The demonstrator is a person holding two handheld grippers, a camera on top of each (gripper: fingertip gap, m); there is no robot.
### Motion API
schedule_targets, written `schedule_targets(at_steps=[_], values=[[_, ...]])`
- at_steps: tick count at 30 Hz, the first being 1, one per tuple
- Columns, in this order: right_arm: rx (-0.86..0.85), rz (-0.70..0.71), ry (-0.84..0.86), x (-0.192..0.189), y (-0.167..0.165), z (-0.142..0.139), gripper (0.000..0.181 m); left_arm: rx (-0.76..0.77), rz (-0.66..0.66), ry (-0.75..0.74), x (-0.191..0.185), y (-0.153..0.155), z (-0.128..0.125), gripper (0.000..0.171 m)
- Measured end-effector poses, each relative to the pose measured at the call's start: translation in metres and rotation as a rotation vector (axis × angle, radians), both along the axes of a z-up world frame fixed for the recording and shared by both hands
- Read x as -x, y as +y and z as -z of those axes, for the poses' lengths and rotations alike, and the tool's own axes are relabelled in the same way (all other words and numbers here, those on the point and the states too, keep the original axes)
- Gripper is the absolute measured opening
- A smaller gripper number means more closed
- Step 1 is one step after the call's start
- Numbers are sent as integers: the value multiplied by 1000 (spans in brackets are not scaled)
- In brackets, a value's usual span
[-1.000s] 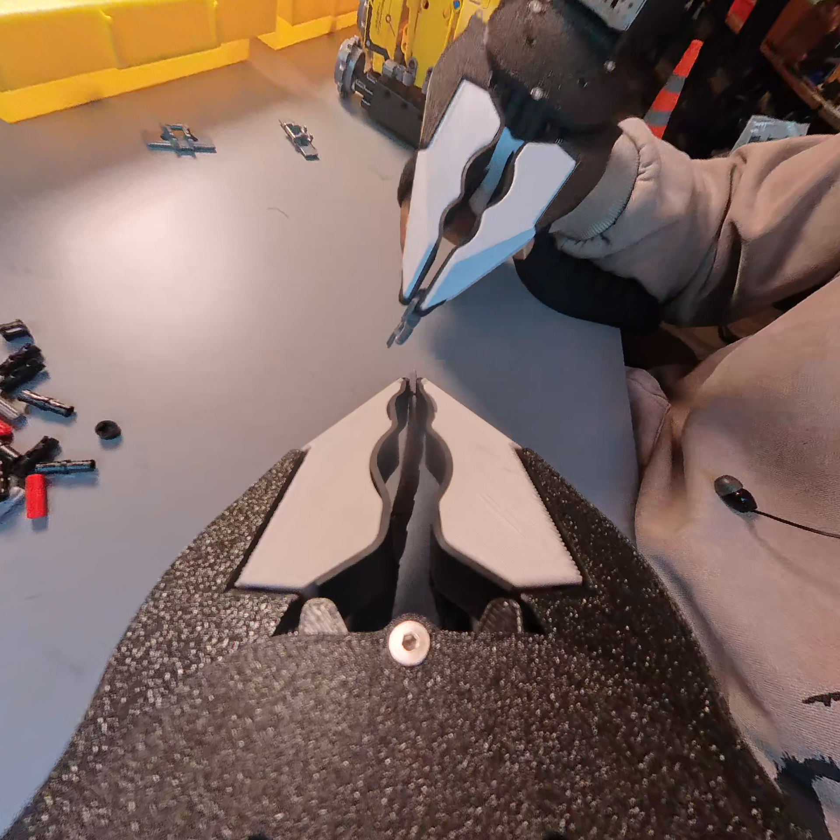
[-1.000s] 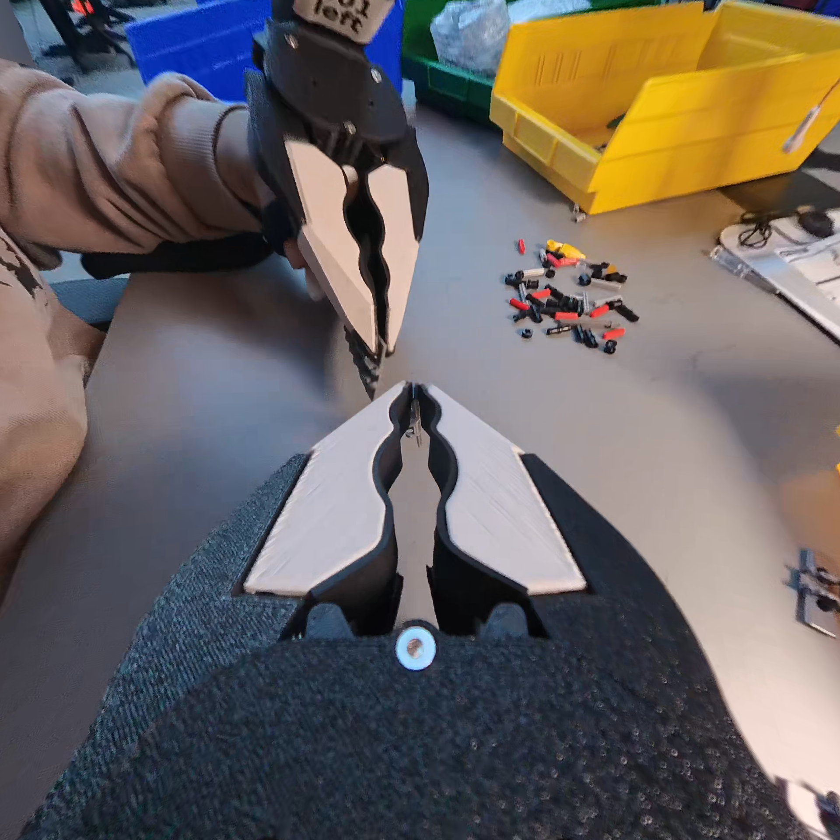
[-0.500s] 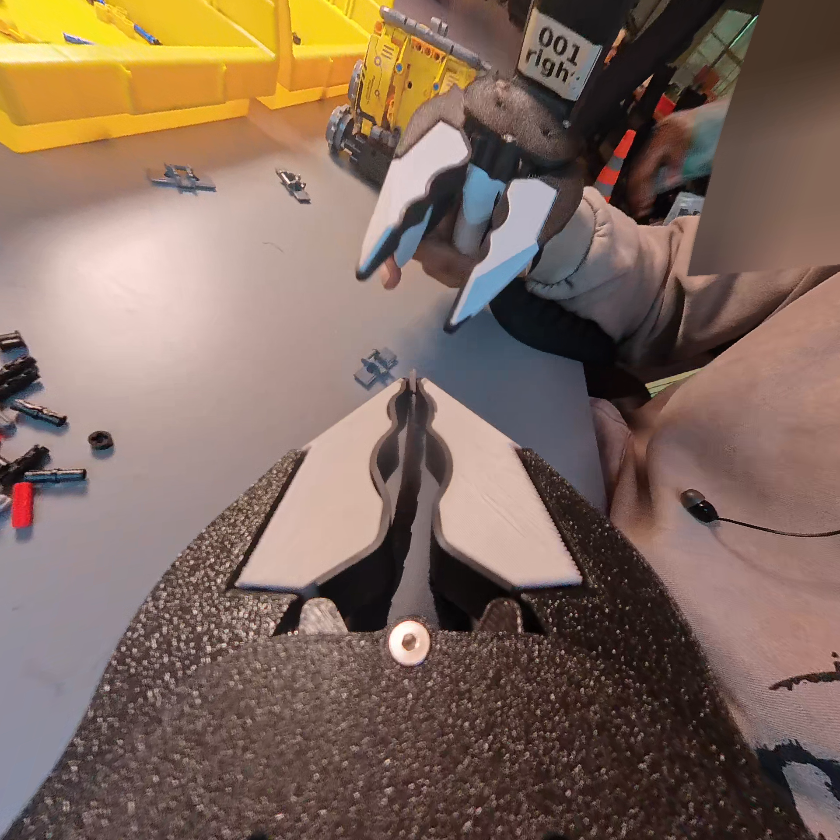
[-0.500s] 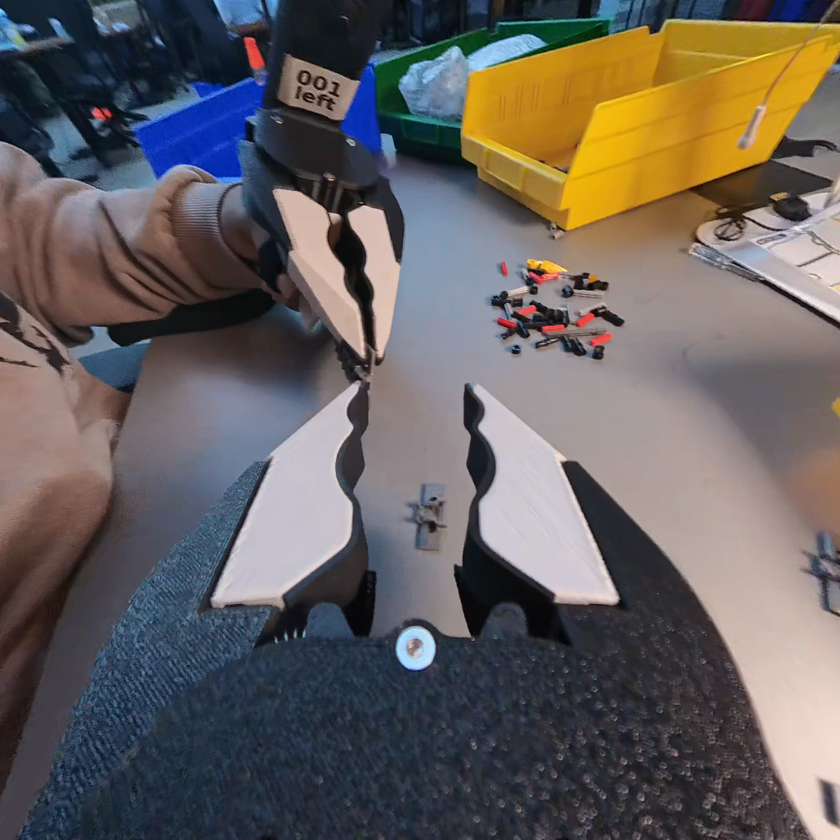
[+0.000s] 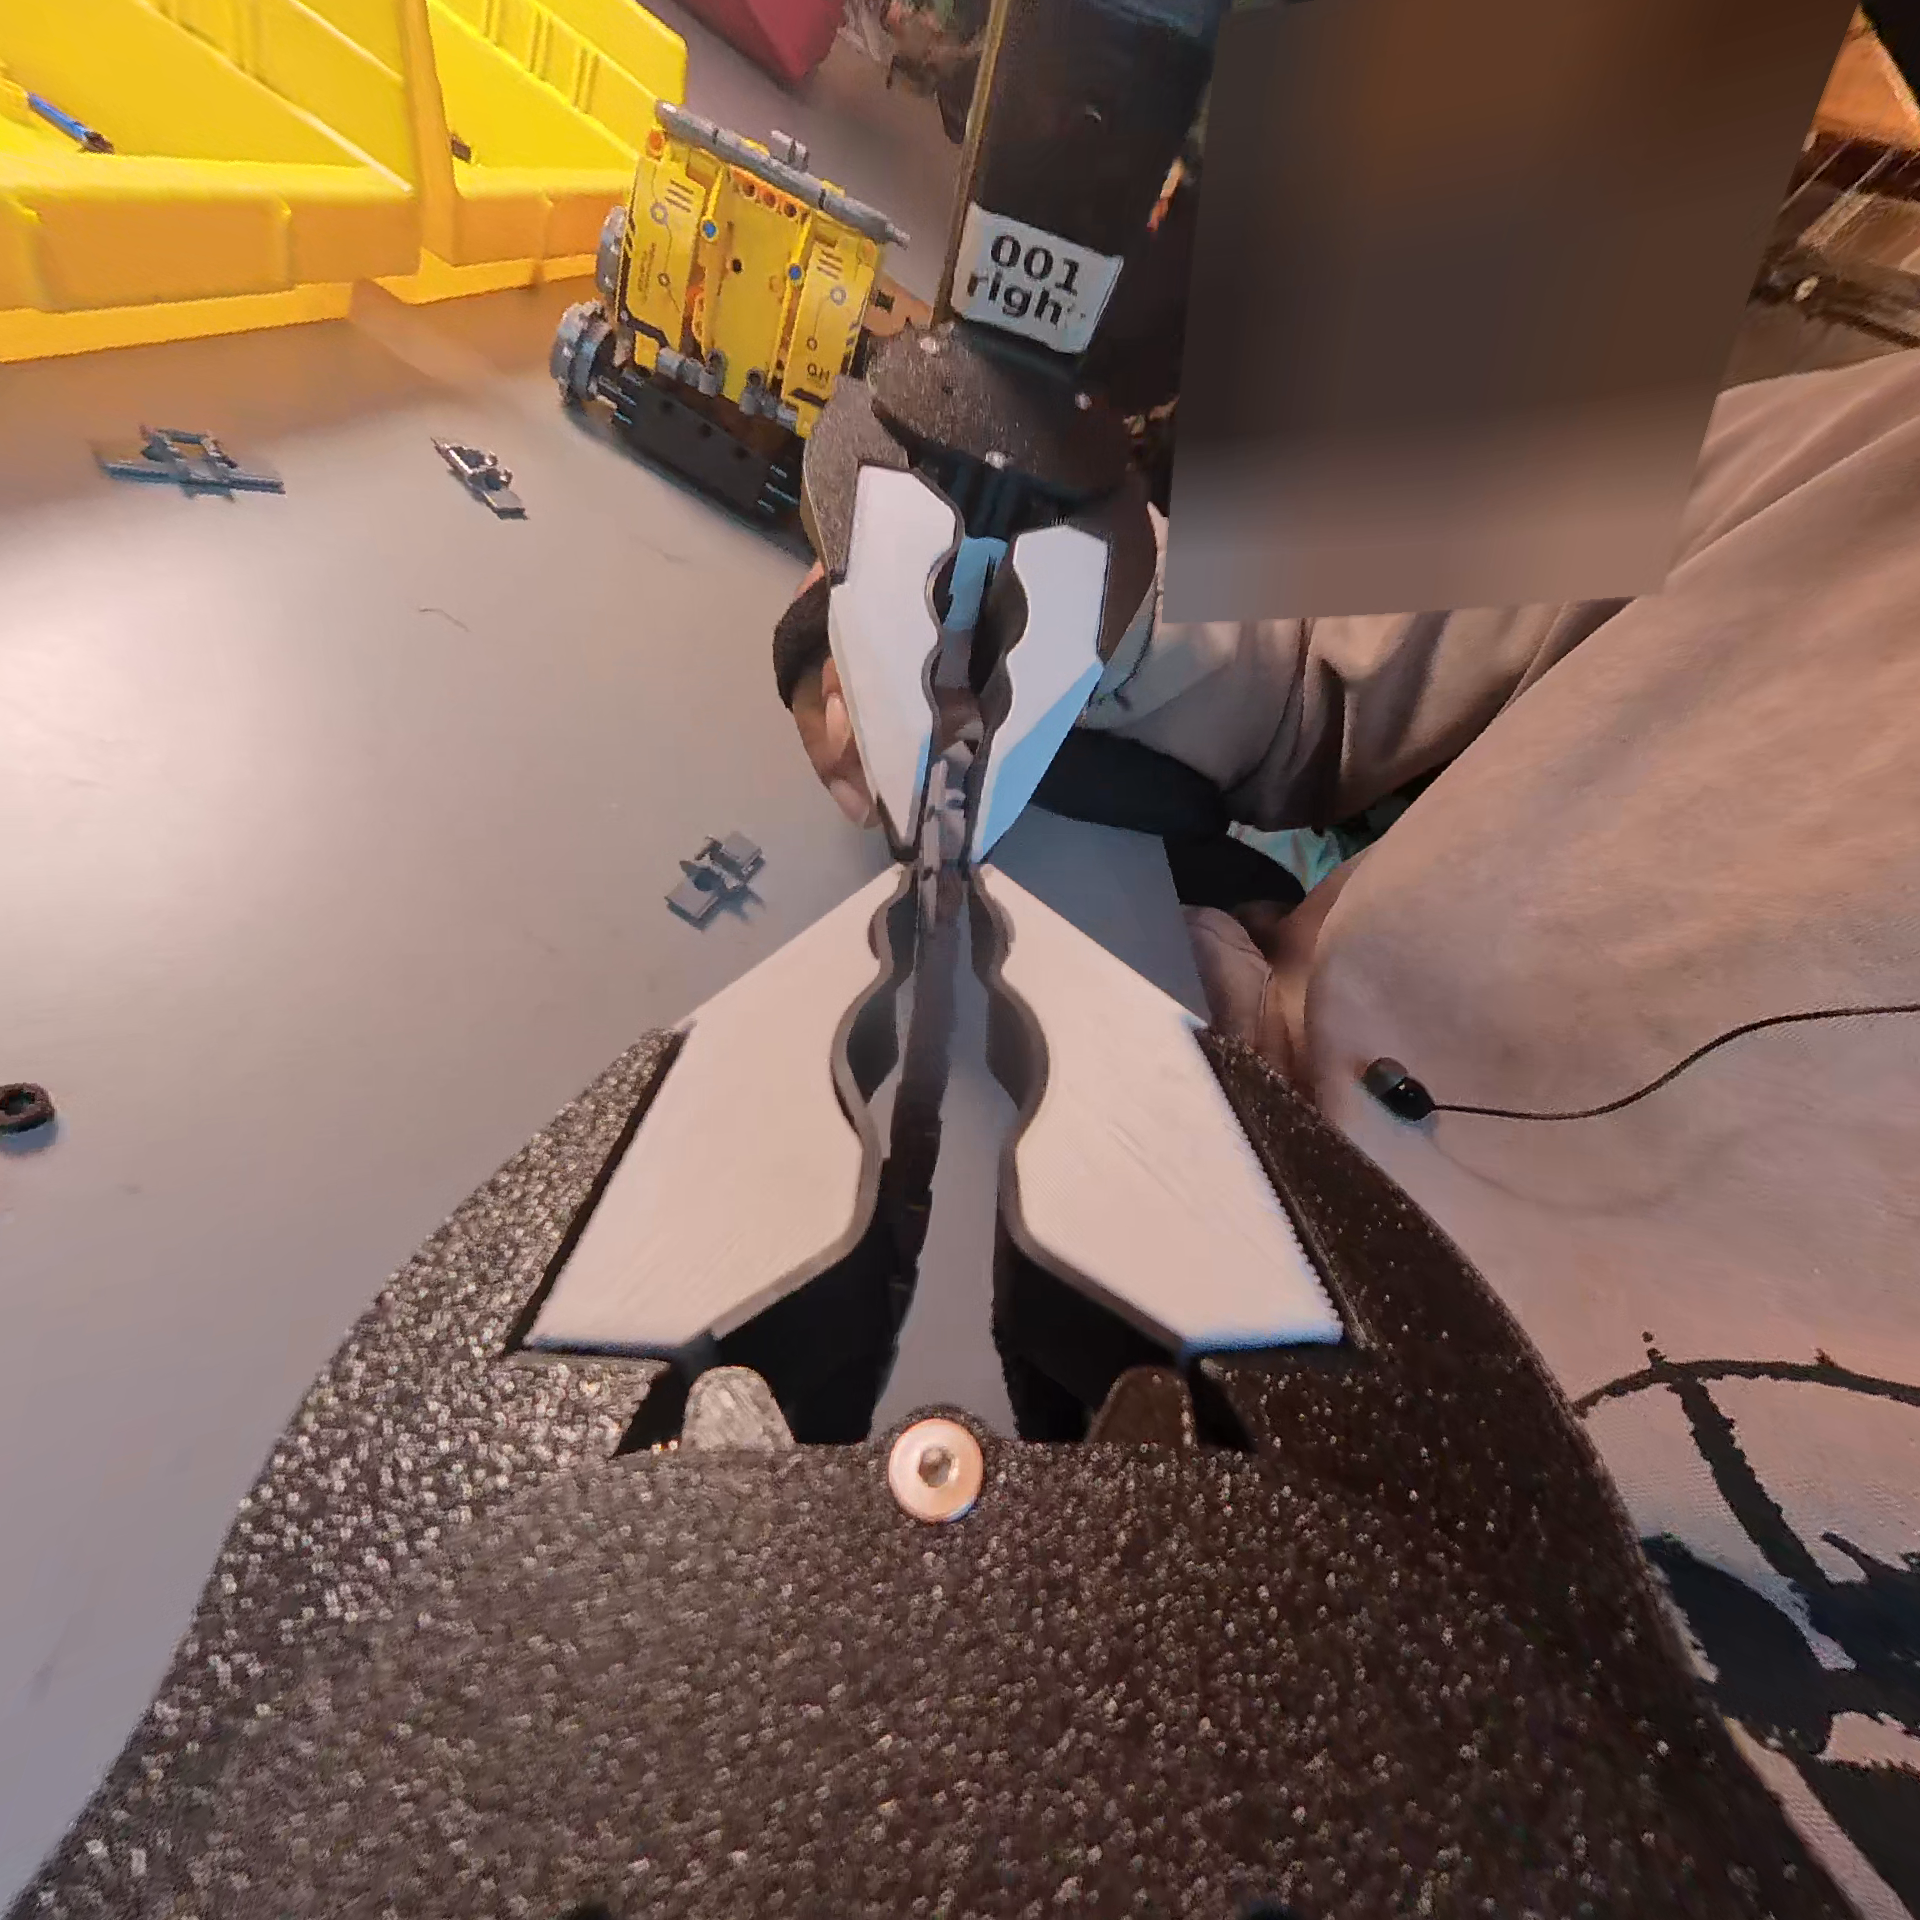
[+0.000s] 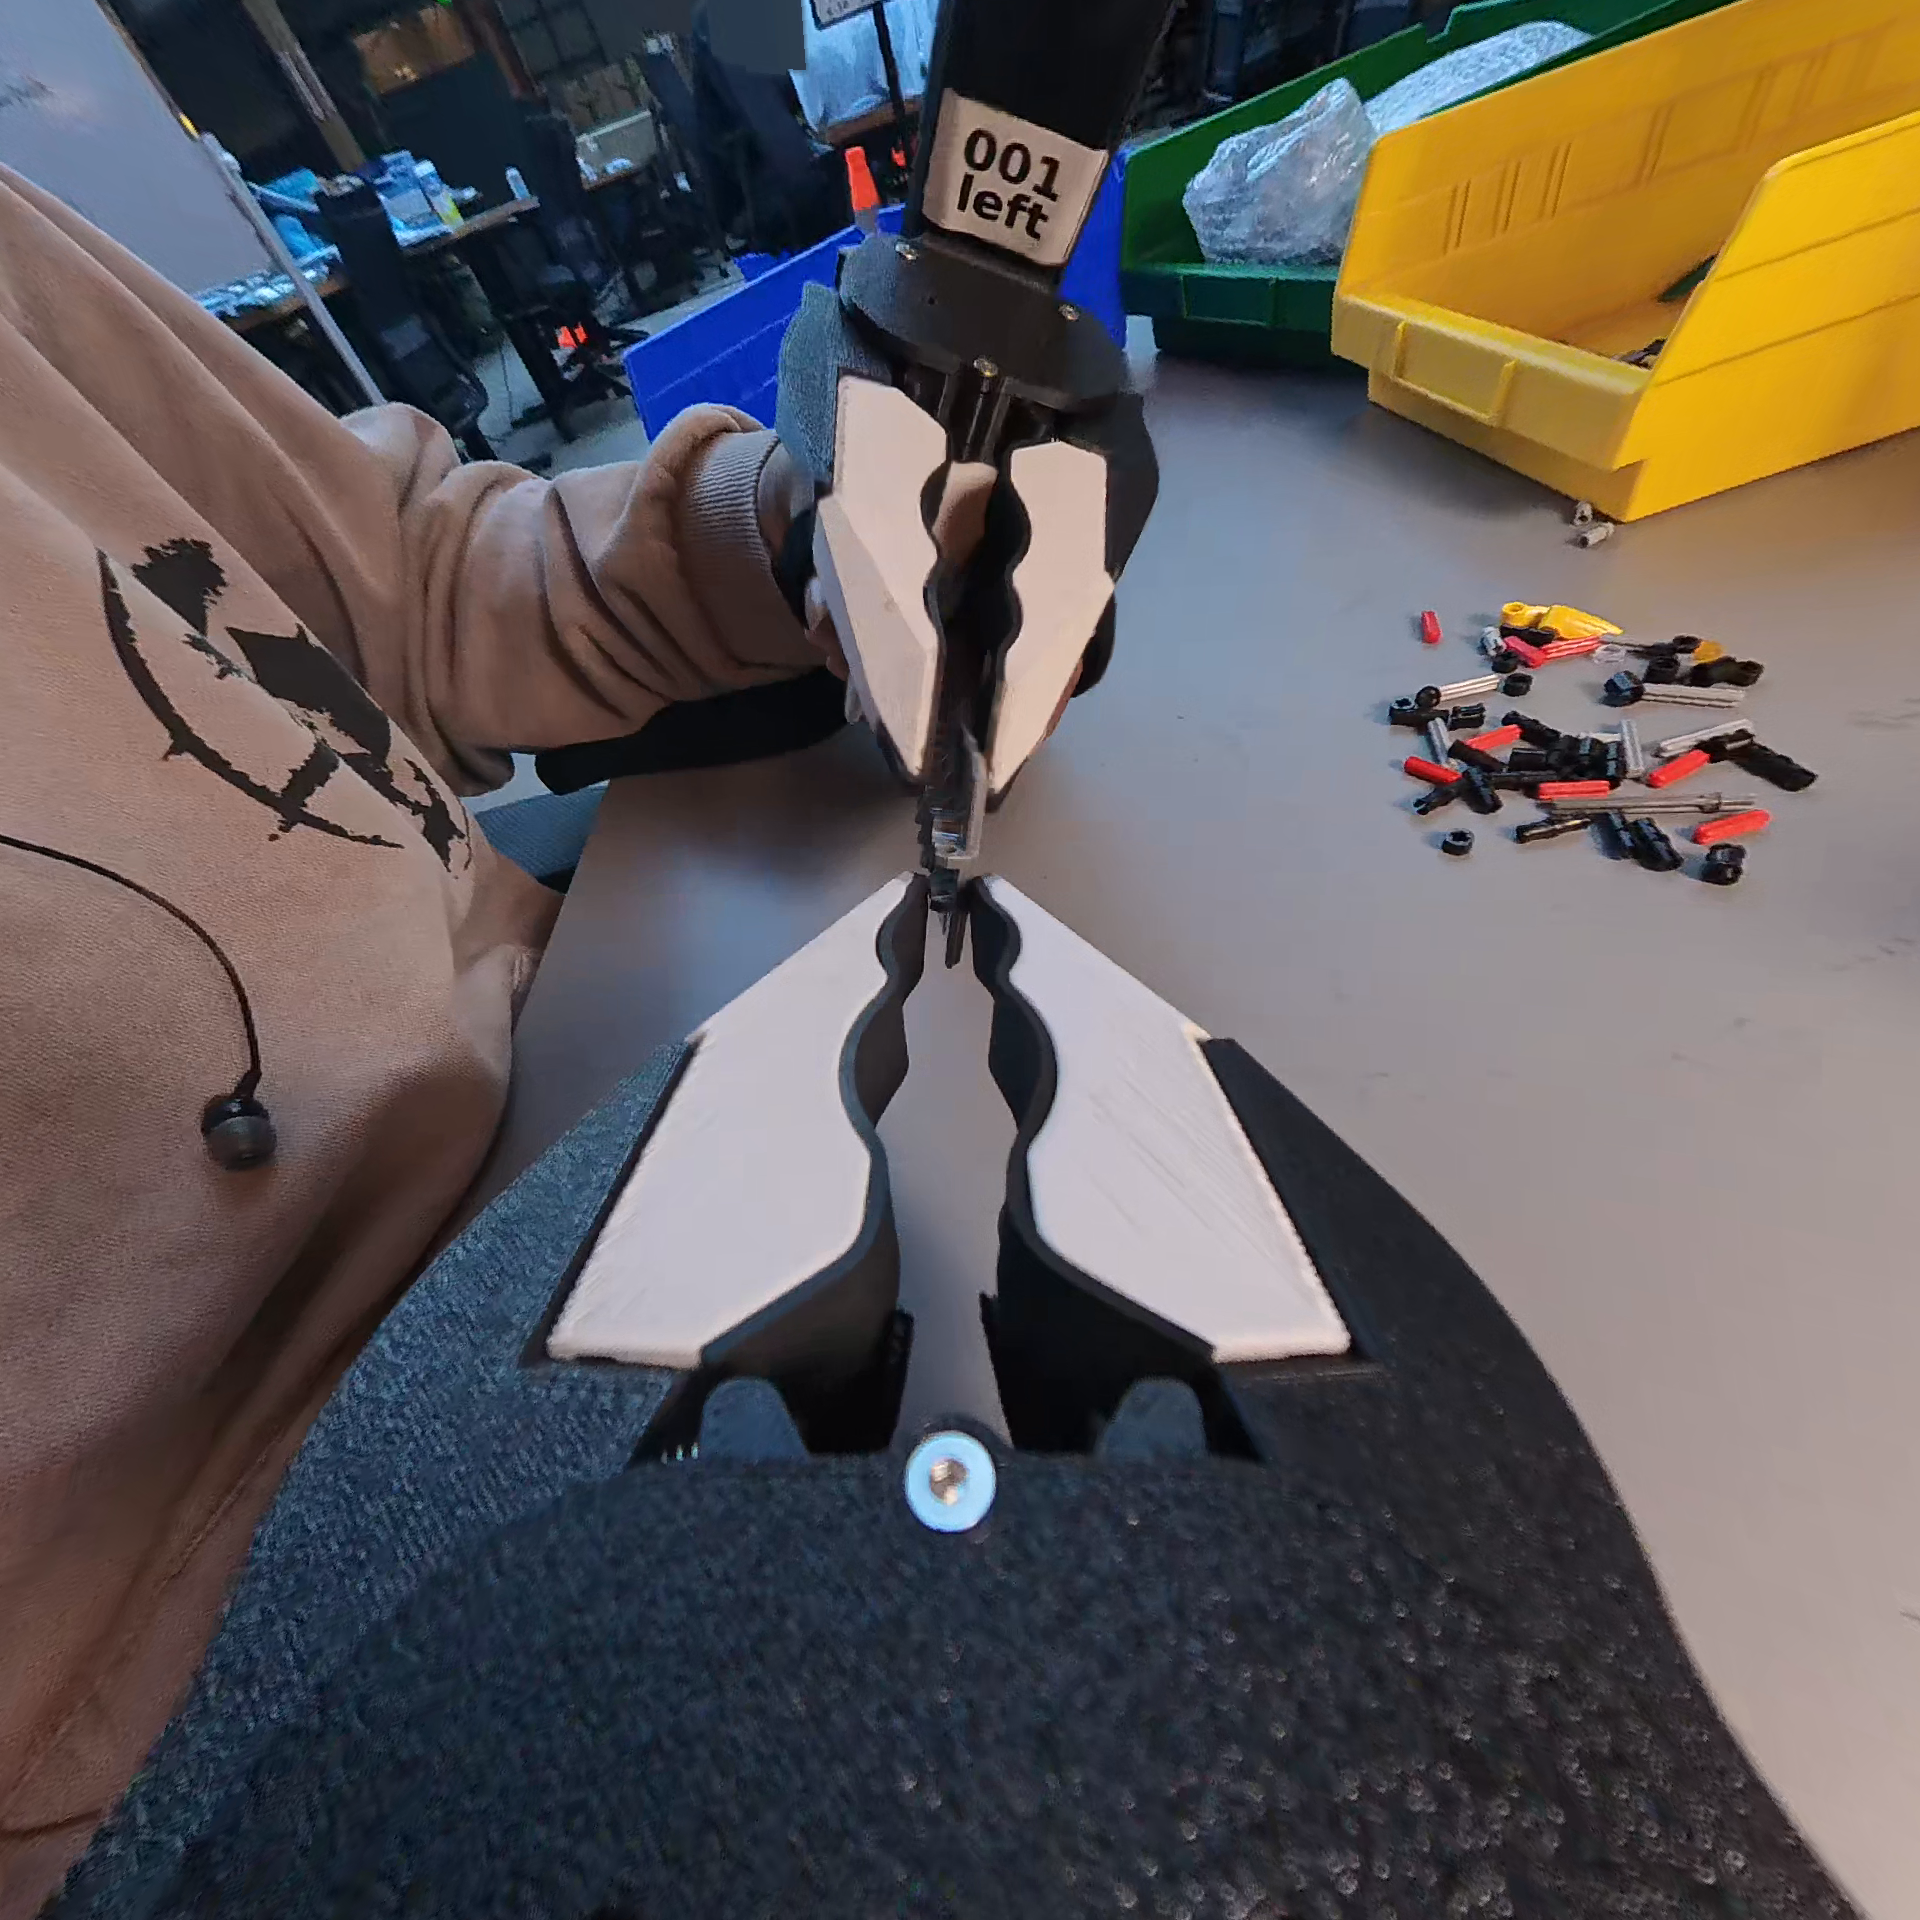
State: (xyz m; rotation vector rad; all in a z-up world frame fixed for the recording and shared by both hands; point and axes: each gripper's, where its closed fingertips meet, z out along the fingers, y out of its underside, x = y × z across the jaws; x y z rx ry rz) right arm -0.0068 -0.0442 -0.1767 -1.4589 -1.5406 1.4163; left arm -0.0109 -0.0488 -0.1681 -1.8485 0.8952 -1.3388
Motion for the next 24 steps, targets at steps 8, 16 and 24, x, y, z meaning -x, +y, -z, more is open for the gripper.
schedule_targets(at_steps=[8, 16, 24], values=[[30, -16, -14, 1, -2, 4, 7, -11, 10, 50, -1, -3, 6, 8], [75, 7, 31, 2, 2, -6, 16, -3, 15, 106, -4, -4, 17, 8], [69, 2, -7, 2, 0, 2, 2, -23, 42, 111, -6, -9, 17, 8]])
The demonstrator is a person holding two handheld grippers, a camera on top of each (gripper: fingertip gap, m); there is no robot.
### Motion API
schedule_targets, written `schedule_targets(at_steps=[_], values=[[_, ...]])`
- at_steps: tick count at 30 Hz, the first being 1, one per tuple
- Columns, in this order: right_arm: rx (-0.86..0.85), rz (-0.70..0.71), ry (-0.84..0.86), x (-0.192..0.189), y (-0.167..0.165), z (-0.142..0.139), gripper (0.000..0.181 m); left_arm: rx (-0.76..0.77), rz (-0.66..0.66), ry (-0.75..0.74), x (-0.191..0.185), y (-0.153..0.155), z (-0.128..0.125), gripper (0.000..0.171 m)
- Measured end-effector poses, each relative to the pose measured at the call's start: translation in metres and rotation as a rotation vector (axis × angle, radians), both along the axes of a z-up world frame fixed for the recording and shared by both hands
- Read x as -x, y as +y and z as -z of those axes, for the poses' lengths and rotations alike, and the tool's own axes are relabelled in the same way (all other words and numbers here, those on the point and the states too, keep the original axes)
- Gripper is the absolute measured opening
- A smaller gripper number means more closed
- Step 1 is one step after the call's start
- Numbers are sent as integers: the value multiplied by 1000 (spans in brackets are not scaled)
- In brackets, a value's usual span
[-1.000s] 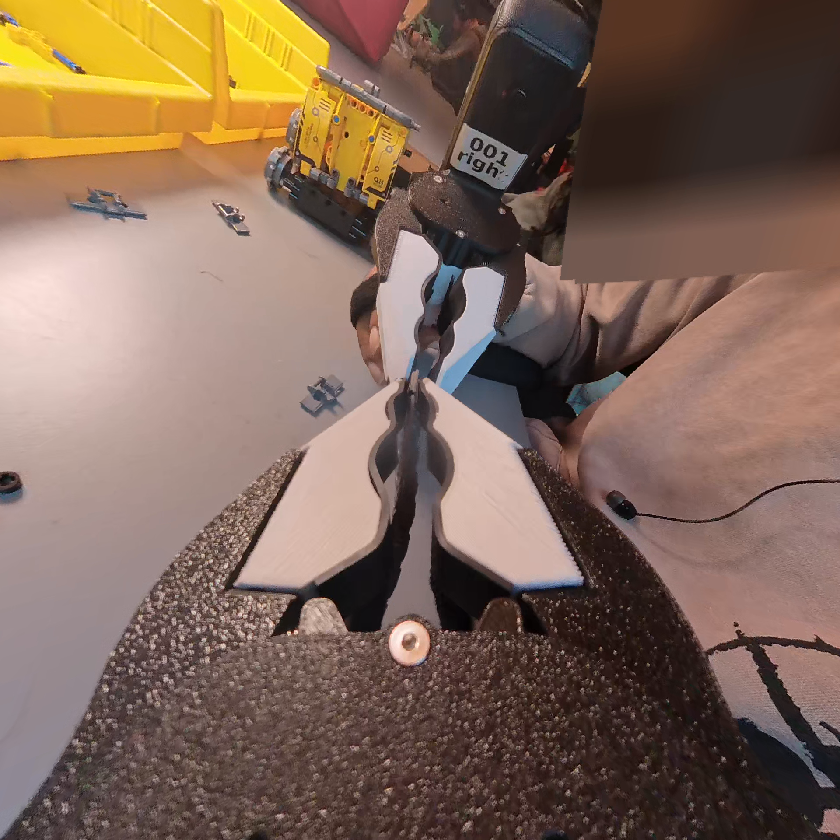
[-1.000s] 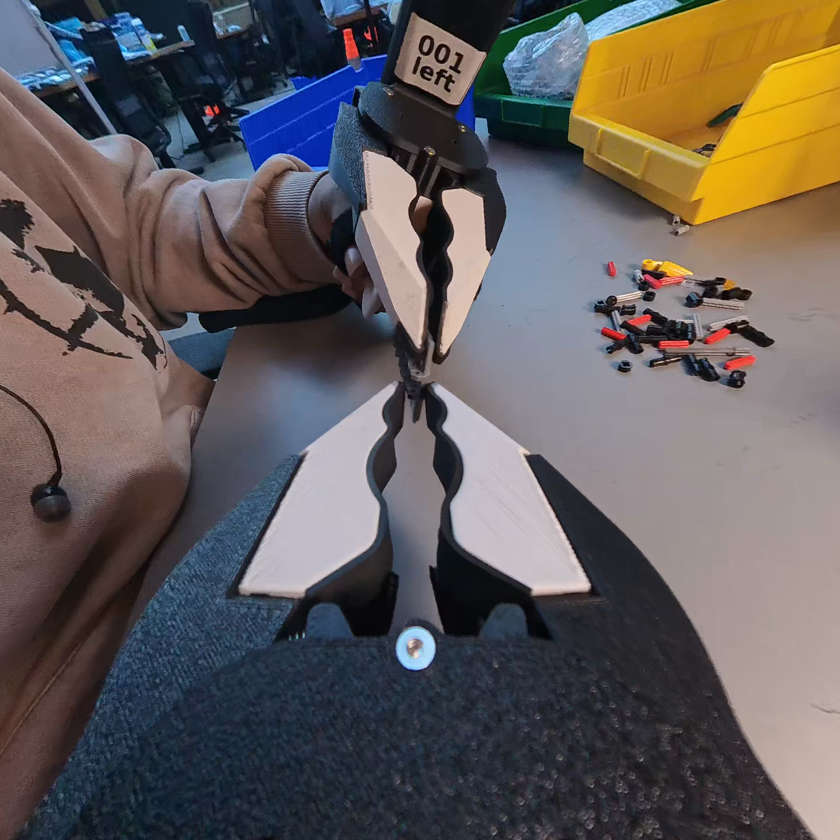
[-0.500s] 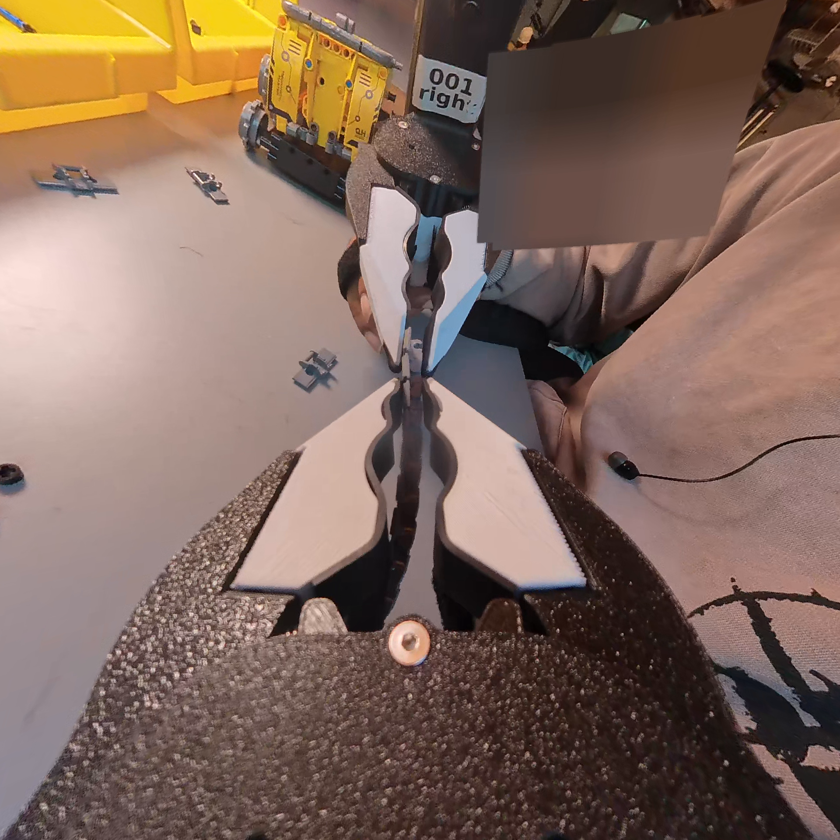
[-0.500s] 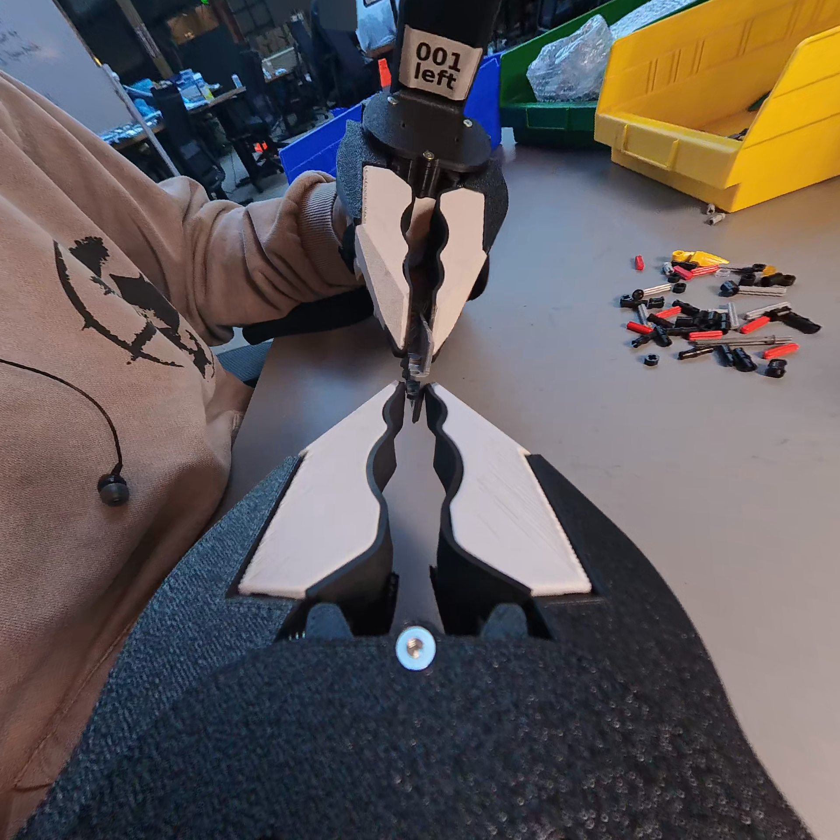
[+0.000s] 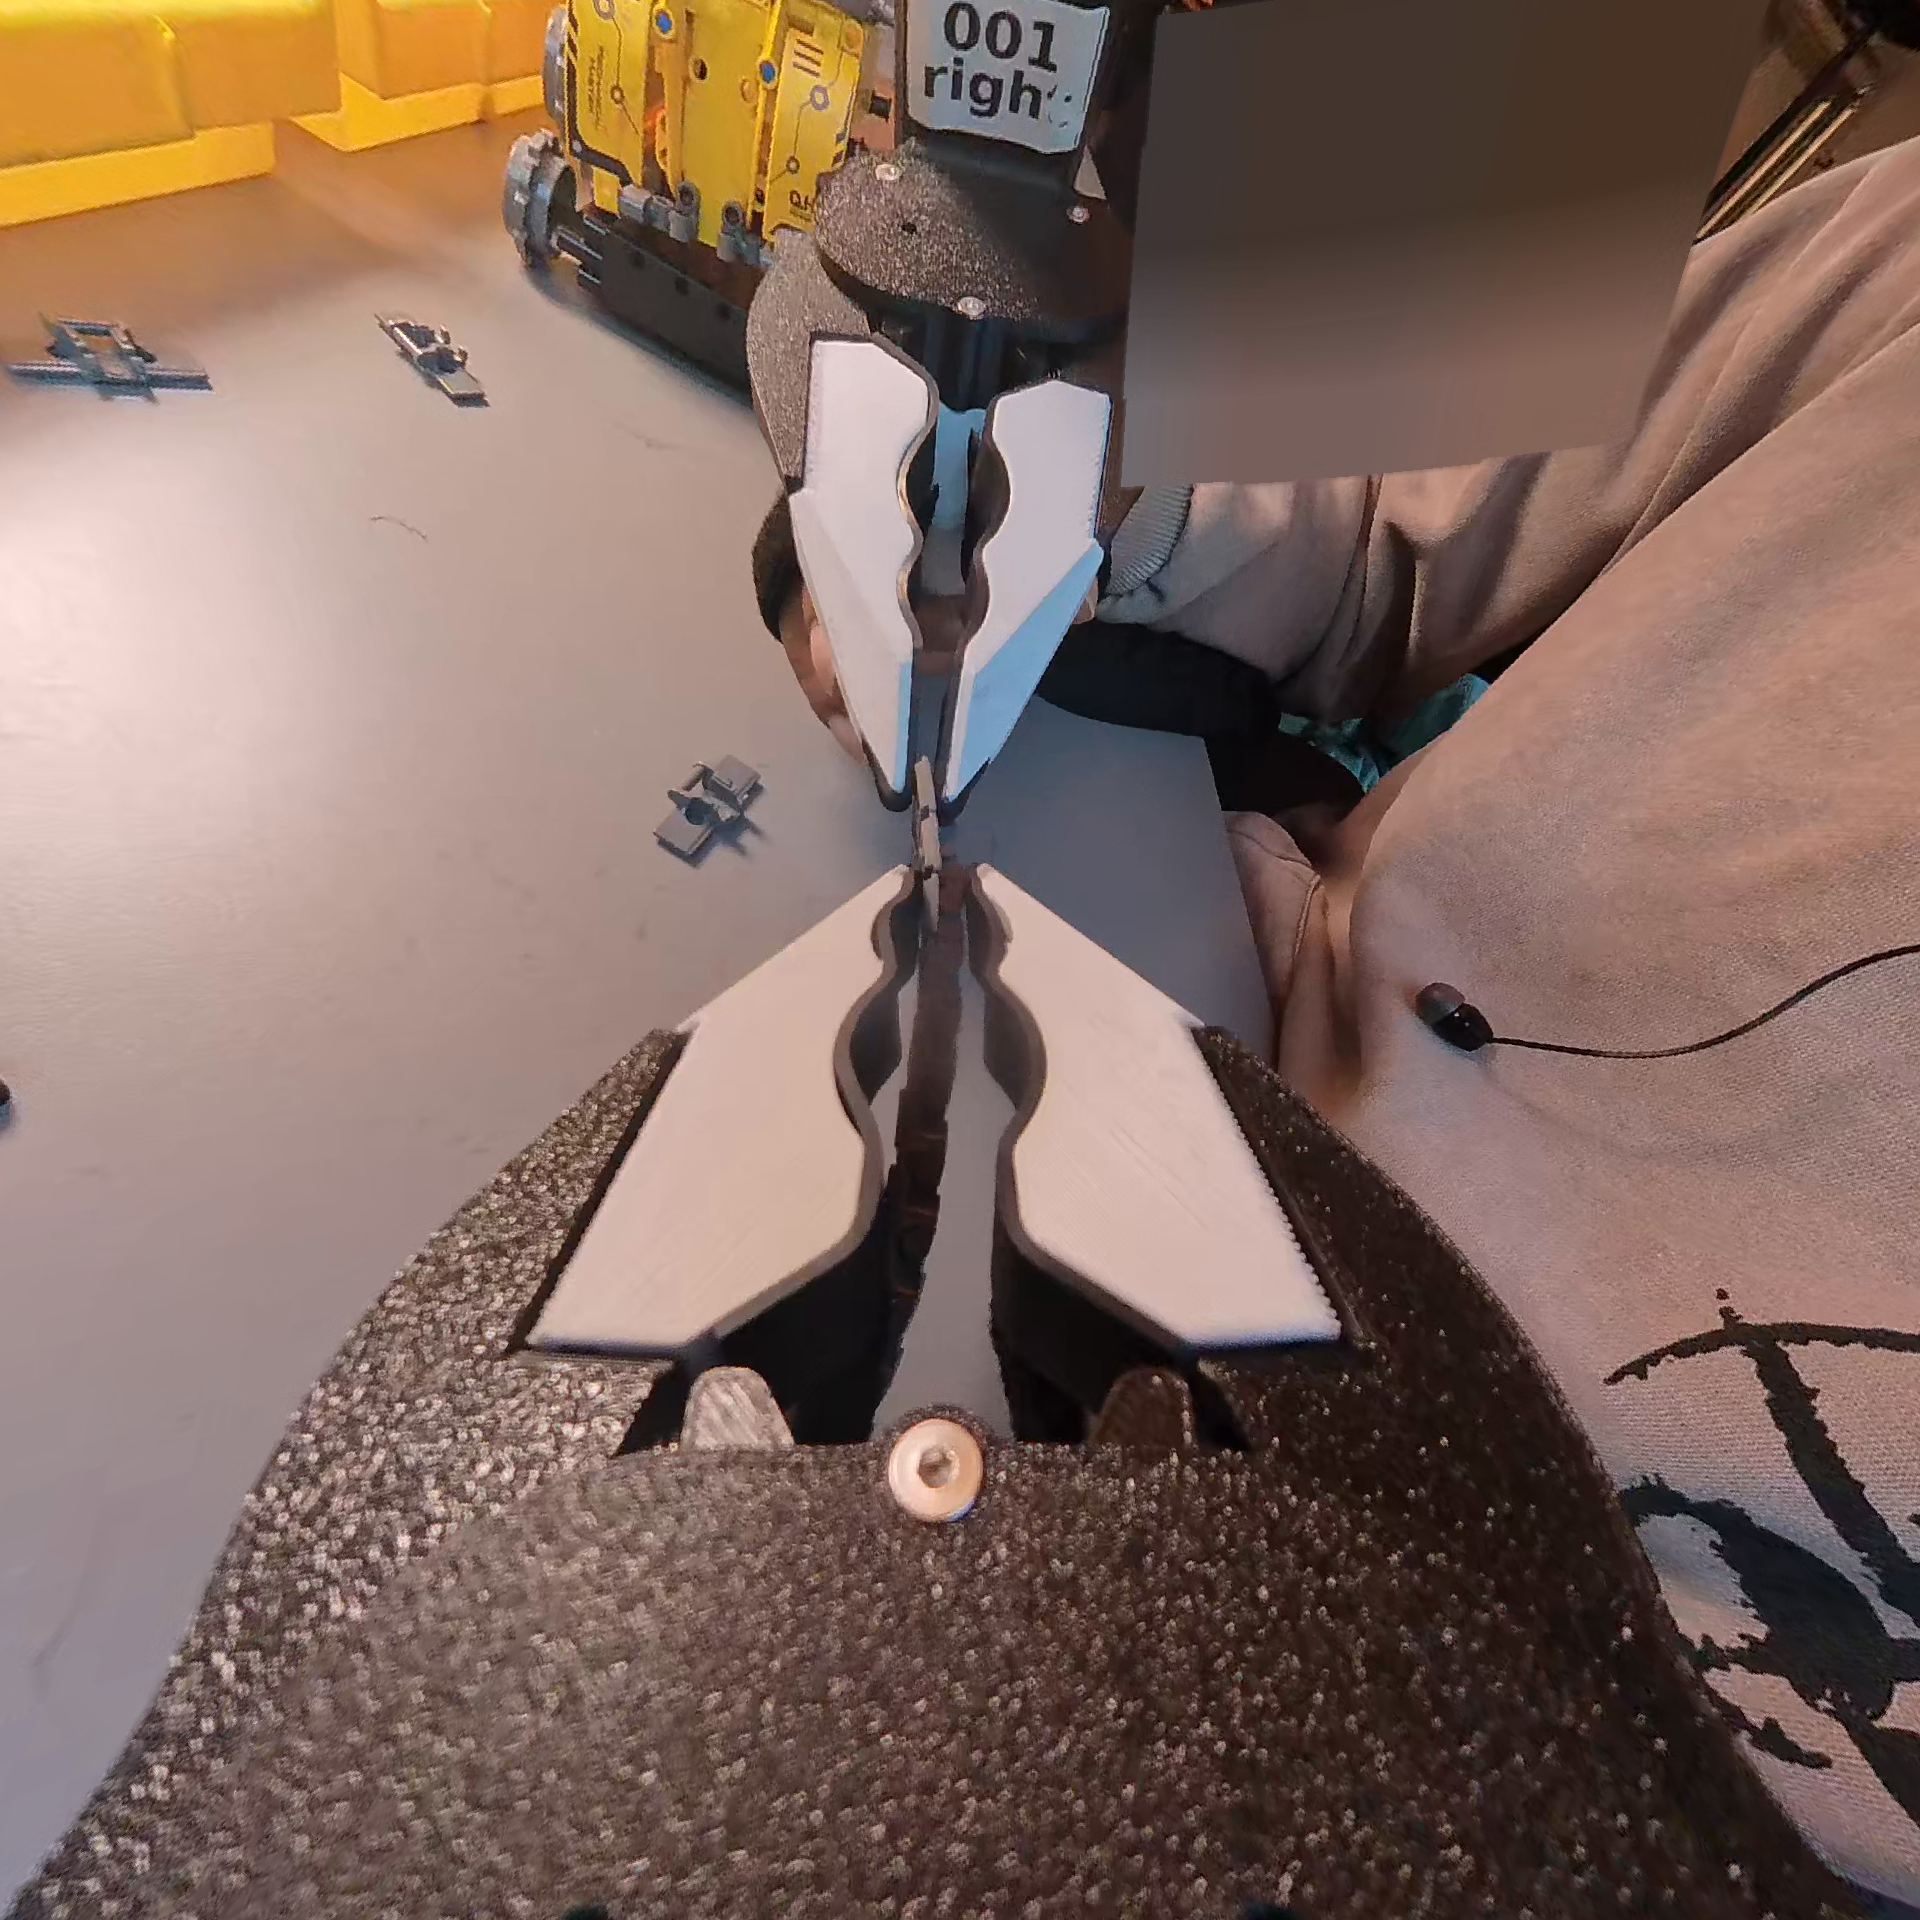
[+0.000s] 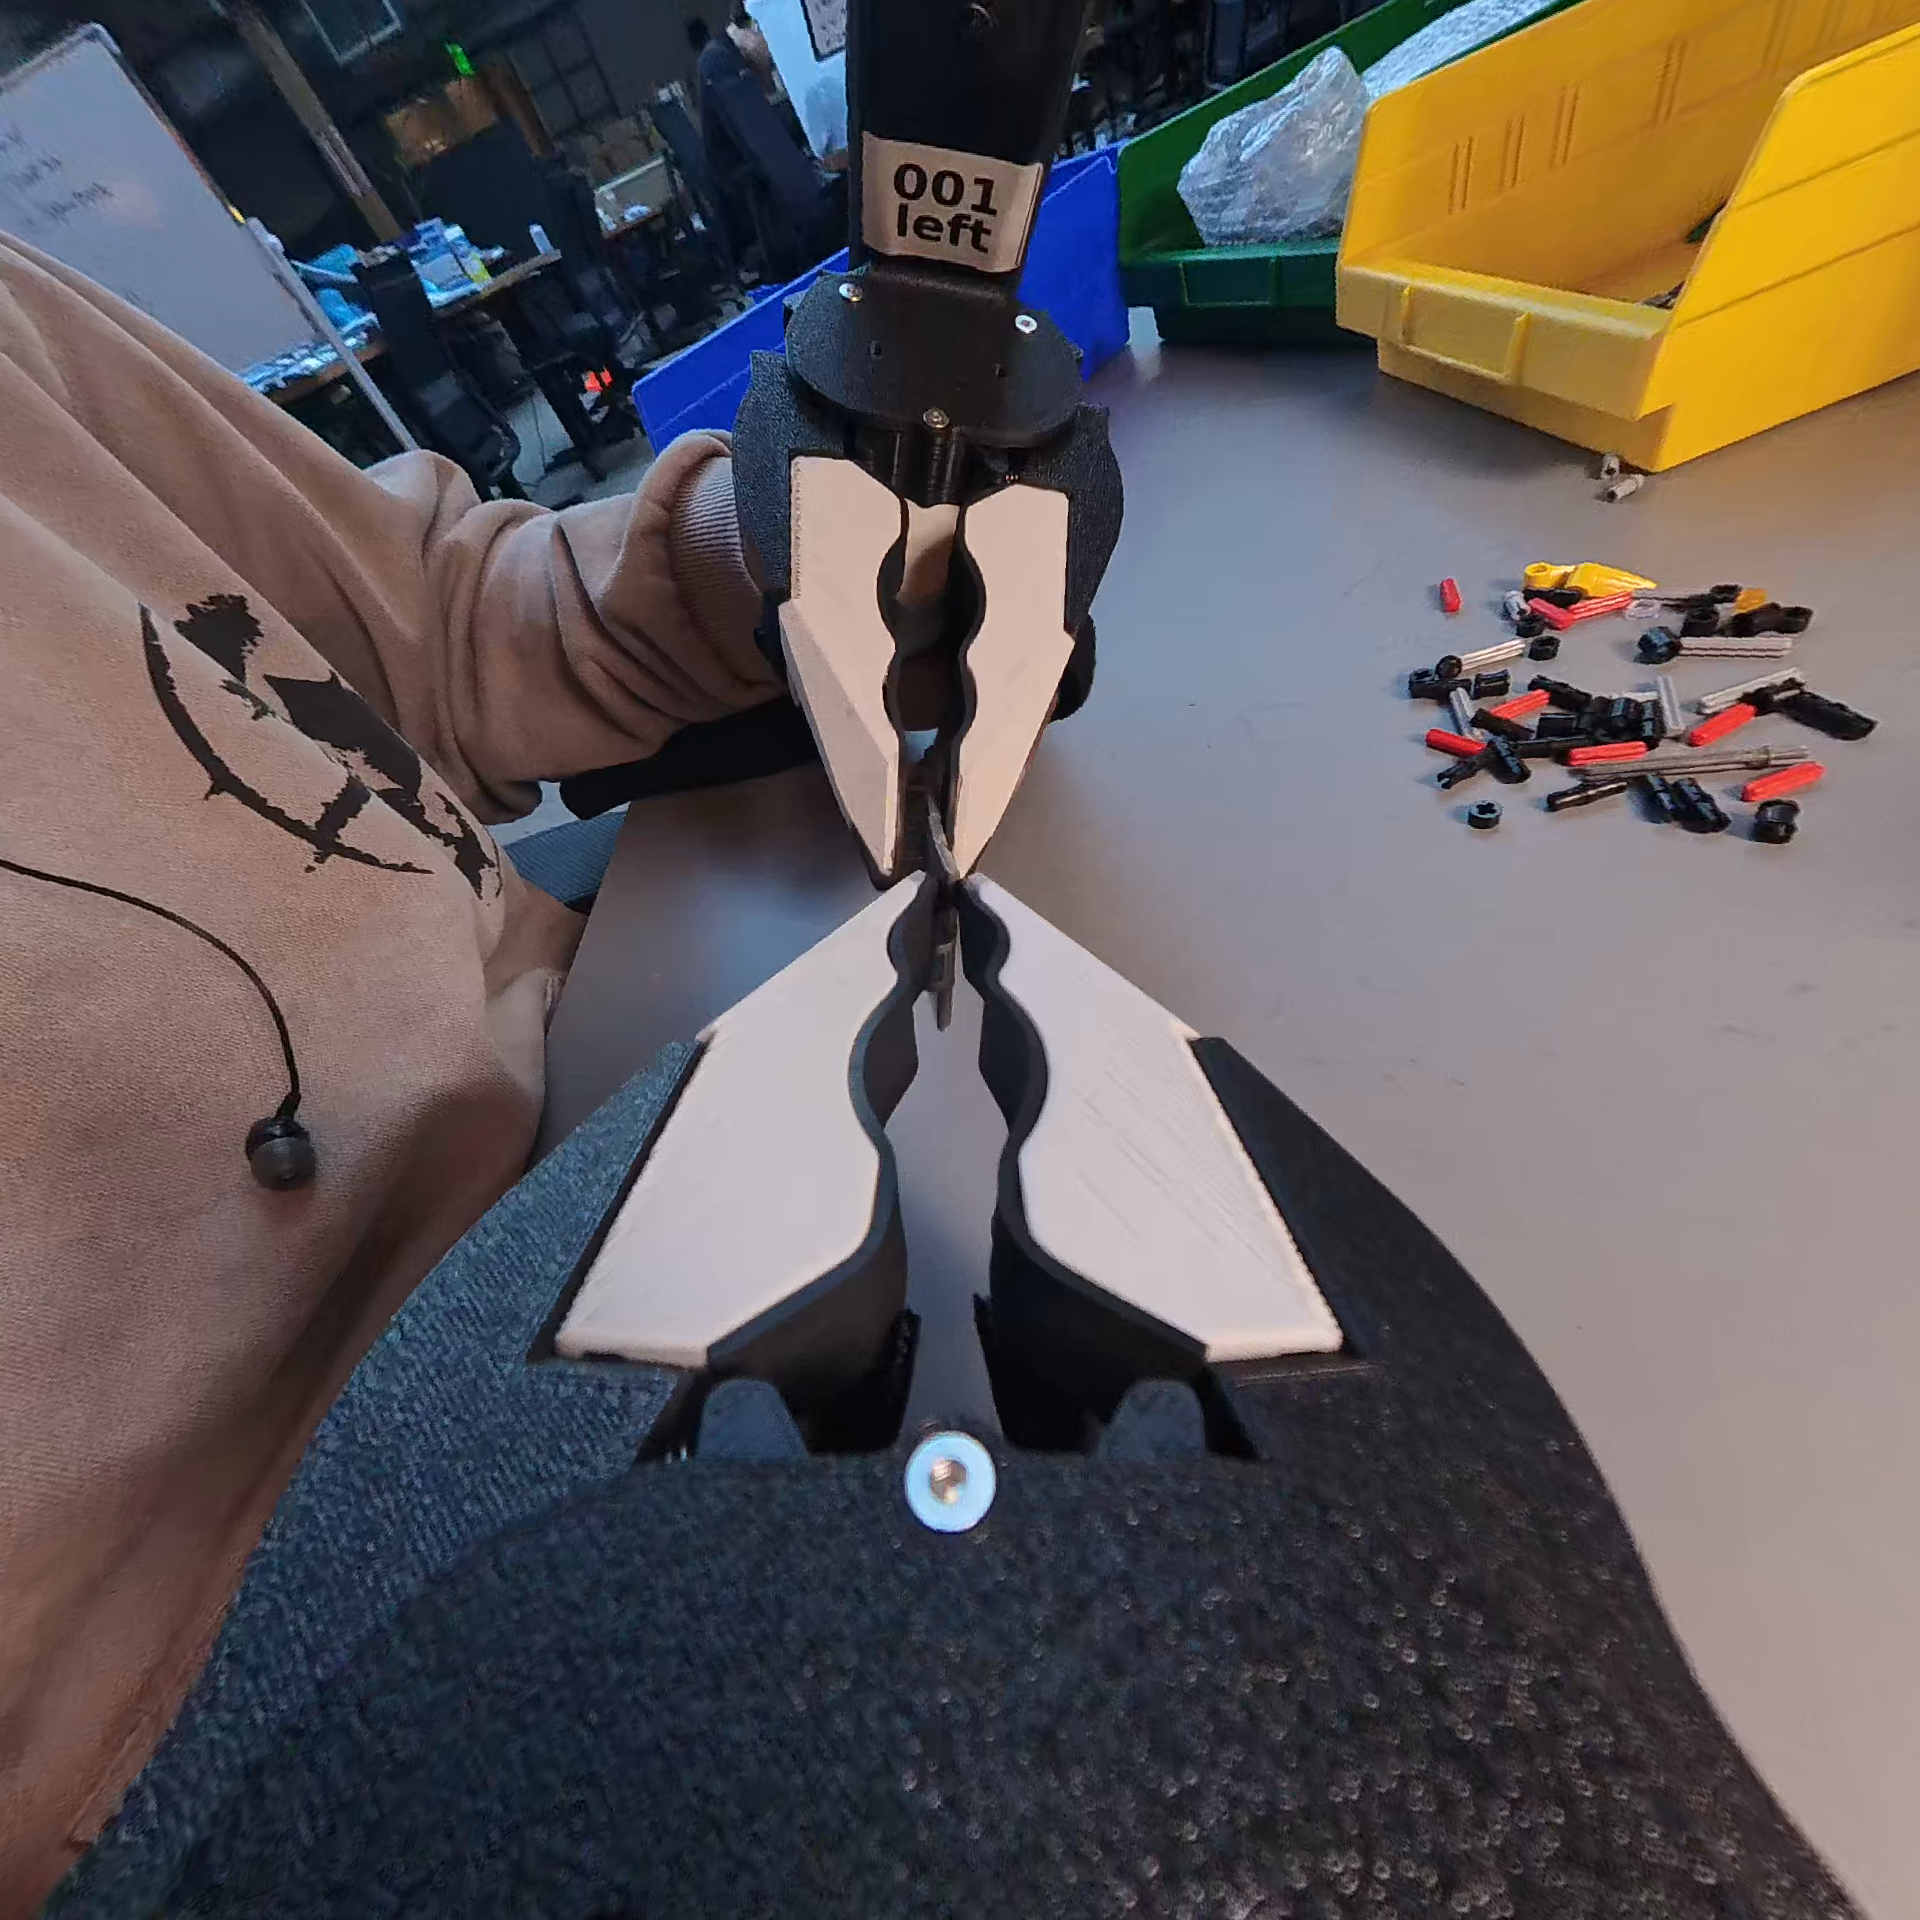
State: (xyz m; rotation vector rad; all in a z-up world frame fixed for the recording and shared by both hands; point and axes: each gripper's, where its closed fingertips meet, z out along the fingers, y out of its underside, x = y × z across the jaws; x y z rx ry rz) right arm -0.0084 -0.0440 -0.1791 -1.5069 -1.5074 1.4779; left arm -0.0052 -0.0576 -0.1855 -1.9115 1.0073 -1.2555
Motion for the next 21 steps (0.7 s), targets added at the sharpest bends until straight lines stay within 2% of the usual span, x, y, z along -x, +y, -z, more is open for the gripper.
schedule_targets(at_steps=[3, 5, 13, 18, 21], values=[[5, -10, 2, -1, -2, 0, 1, 13, -4, -32, 1, 1, -4, 8], [2, -14, 0, 0, -3, 1, 1, 8, -14, -17, 1, 2, -2, 3], [-32, -21, -3, 0, -6, 2, 1, 8, -26, 3, 1, 2, -1, 2], [-192, 28, 12, 3, -3, 1, 0, 48, -80, -16, 3, 10, 1, 3], [-283, 14, -28, 1, -5, 12, 0, 80, -83, 26, 1, 9, 13, 3]])
